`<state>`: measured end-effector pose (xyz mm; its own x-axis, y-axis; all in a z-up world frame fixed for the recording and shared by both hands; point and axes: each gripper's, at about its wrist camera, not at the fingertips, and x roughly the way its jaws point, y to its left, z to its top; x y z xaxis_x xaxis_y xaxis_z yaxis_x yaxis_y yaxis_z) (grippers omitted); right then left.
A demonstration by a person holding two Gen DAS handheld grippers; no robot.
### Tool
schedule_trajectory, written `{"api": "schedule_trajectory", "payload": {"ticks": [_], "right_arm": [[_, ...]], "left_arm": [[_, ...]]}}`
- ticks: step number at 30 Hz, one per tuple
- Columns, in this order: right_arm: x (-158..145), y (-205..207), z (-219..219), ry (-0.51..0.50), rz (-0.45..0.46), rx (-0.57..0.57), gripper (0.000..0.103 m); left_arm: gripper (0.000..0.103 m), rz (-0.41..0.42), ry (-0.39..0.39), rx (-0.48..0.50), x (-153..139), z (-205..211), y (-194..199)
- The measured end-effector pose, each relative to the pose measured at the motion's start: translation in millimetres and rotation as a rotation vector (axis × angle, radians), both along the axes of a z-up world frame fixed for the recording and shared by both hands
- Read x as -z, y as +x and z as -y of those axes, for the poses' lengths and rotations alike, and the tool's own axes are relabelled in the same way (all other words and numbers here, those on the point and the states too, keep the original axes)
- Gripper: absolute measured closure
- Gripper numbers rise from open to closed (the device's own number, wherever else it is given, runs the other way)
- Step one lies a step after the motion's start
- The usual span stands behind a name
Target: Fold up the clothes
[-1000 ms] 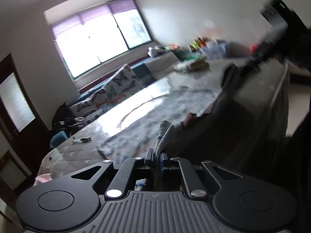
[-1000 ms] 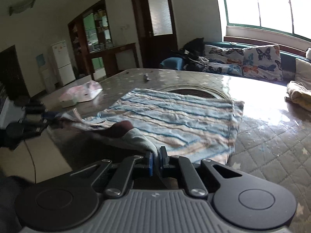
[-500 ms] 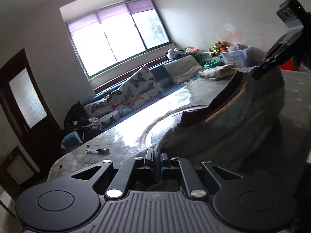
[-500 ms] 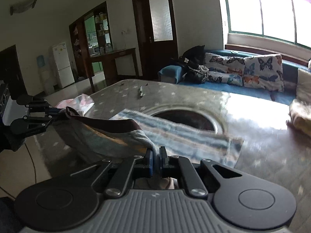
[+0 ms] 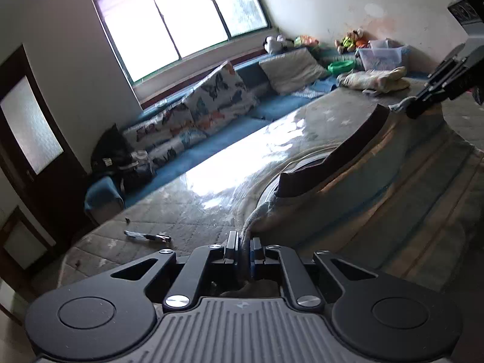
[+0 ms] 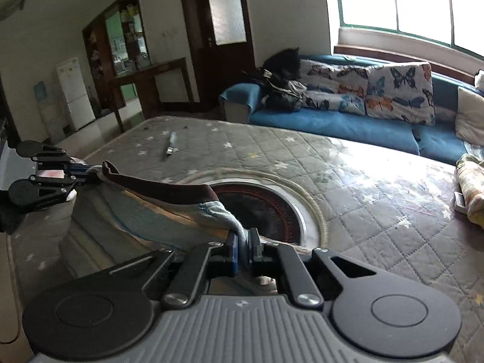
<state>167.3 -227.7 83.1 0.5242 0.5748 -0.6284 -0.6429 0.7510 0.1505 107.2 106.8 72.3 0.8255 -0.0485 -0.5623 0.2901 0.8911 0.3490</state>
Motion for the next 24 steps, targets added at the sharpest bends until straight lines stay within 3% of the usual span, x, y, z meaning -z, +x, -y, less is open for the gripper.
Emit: {"api": "schedule_trajectory", "payload": {"ticks": [9,12,15,19,24], "right_arm": [[51,52,-16,-0.03,-0.095,0.061,0.097],[64,65,-21,-0.026,-0.126,0.082,0.096],[74,75,-24,-0.027,-0.149,0.117,0.085],[73,78,-20,-0.003,-0.151,0.158,0.079],[56,73,-15,0.007,-0.108,0.184,0.07]], "left_arm": [[0.092,-0.111,0.002,-0.057,43,-3,57],[0.086,-0.131,-0.004,-0.083,52,-8,65],[0.08,-0.141,-0.003,-0.116,59,-13,71],[0.067,-0.124,-0.015,-0.169,56,-18,74],[0.063,-0.096,-0.035,-0.281,48,-32,77]]}}
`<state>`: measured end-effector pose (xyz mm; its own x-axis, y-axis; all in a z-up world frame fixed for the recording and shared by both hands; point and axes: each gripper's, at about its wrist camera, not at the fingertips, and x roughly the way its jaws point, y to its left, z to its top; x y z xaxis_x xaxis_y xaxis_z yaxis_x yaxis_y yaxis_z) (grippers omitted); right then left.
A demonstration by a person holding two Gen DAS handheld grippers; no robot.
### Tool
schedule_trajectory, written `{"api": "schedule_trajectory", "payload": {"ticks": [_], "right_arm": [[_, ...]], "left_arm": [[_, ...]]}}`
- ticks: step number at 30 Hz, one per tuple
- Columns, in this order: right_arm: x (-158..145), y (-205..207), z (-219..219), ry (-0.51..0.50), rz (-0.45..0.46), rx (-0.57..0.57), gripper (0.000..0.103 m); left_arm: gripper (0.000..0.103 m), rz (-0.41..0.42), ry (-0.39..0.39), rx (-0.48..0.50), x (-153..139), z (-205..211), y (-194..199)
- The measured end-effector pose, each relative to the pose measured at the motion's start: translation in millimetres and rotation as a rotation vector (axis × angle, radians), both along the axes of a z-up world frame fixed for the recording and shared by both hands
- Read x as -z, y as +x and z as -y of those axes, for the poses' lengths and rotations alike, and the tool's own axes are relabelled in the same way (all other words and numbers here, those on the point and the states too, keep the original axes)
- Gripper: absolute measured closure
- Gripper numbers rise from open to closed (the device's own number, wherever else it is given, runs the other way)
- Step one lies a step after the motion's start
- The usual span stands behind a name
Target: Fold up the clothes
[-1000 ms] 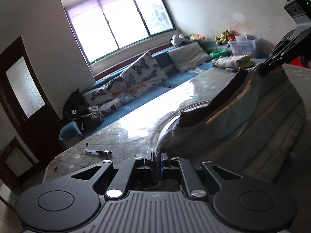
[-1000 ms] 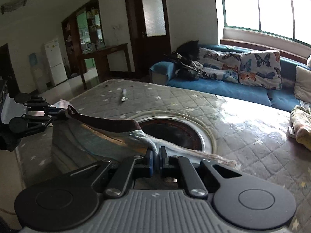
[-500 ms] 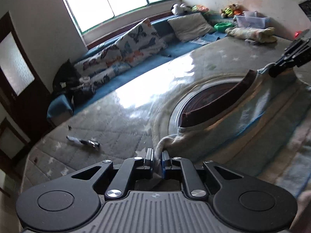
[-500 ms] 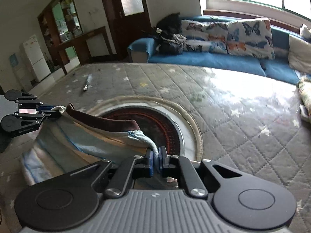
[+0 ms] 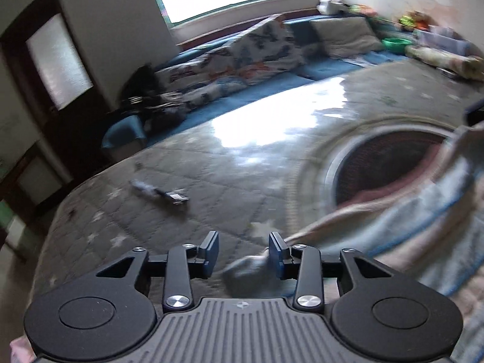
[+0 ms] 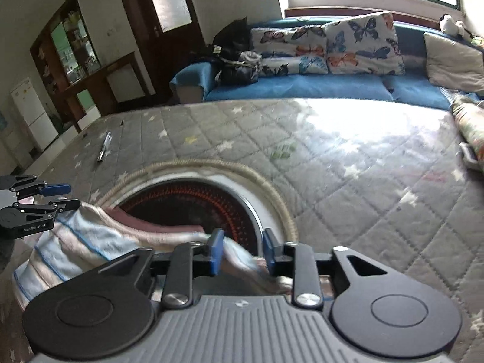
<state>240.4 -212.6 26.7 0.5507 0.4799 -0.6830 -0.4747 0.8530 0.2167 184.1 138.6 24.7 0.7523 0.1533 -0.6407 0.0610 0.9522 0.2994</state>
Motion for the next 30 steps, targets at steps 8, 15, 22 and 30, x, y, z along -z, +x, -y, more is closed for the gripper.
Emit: {"api": "schedule_trajectory", "payload": {"ticks": [8,15,22,30], "right_arm": [[-12,-23,-31,-0.024,0.033,-0.121,0.071],[13,-23,-67,-0.056,-0.01,-0.163,0.071],[30,-16,-81,-0.107,-0.006,-0.149,0.071],[33,-20,-90,-0.141,0.062,-0.139,0.07]], "left_arm": [[0.064,0.054,-0.082,0.052,-24,22,-24],[0.069,-0.001,-0.171,0.134,-13,61,-10],[0.073,-0.06,-0.179,0.164,11,84,20],[0.071,-0.038,-0.197,0.125,21,80,25]]}}
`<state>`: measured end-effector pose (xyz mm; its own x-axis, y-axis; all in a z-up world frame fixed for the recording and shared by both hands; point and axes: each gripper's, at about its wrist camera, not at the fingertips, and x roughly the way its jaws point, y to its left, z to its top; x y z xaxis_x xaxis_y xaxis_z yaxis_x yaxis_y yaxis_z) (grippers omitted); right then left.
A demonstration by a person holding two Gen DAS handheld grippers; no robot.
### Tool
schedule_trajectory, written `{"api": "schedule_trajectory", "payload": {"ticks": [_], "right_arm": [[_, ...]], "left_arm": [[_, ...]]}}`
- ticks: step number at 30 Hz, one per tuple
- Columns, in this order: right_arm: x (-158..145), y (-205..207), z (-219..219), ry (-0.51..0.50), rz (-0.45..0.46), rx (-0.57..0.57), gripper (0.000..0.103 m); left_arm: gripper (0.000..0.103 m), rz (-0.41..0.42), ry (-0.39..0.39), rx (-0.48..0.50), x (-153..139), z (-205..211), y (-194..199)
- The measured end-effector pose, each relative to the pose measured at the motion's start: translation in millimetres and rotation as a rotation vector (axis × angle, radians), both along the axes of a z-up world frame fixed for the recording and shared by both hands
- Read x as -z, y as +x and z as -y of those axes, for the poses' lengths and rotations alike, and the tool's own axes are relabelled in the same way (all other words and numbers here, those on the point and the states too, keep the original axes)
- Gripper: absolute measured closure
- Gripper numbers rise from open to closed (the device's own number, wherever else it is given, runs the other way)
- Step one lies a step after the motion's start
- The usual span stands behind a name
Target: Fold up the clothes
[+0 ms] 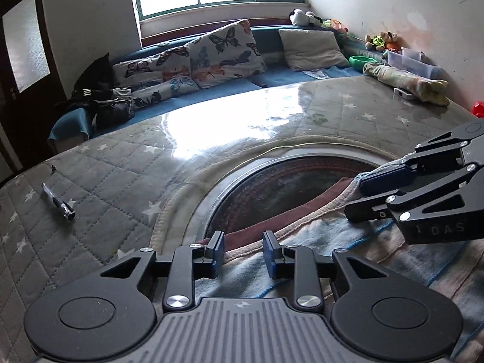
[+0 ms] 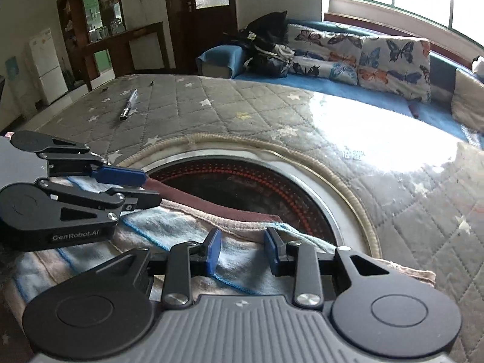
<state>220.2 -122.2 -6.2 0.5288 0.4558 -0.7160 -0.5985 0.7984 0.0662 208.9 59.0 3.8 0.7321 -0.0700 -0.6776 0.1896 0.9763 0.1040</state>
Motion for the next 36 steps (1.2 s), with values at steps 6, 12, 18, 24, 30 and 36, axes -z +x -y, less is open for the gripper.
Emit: {"api": "schedule_trajectory", "payload": {"ticks": [6,12,18,24,30,36], "right_arm": [[3,-3,-6,-0.037,0.041,-0.011,0.07],[-4,-7,13,0.021,0.032,0.032,0.07],[-10,-20,54,0.013,0.025,0.093,0.07],[-7,-13,87,0.024,0.021,0.167,0.072],[-9,-12,94,0.055,0.035,0.186,0.074],[-1,-3,92,0.041,0.022,0.214,0.086]], "left_arm": [[0.072,0.036,-0.015,-0.031,-11,4,-11],[0.072,0.063,-0.059,0.005,-21,17,-33],[0.072,0.028,-0.066,0.008,-10,22,-35],[0.071,0.009,-0.069,-0.016,-3,19,-33],[0.071,0.01,-0.065,-0.023,-3,20,-33],[0.071,0.012,-0.071,-0.03,-3,18,-35]]}}
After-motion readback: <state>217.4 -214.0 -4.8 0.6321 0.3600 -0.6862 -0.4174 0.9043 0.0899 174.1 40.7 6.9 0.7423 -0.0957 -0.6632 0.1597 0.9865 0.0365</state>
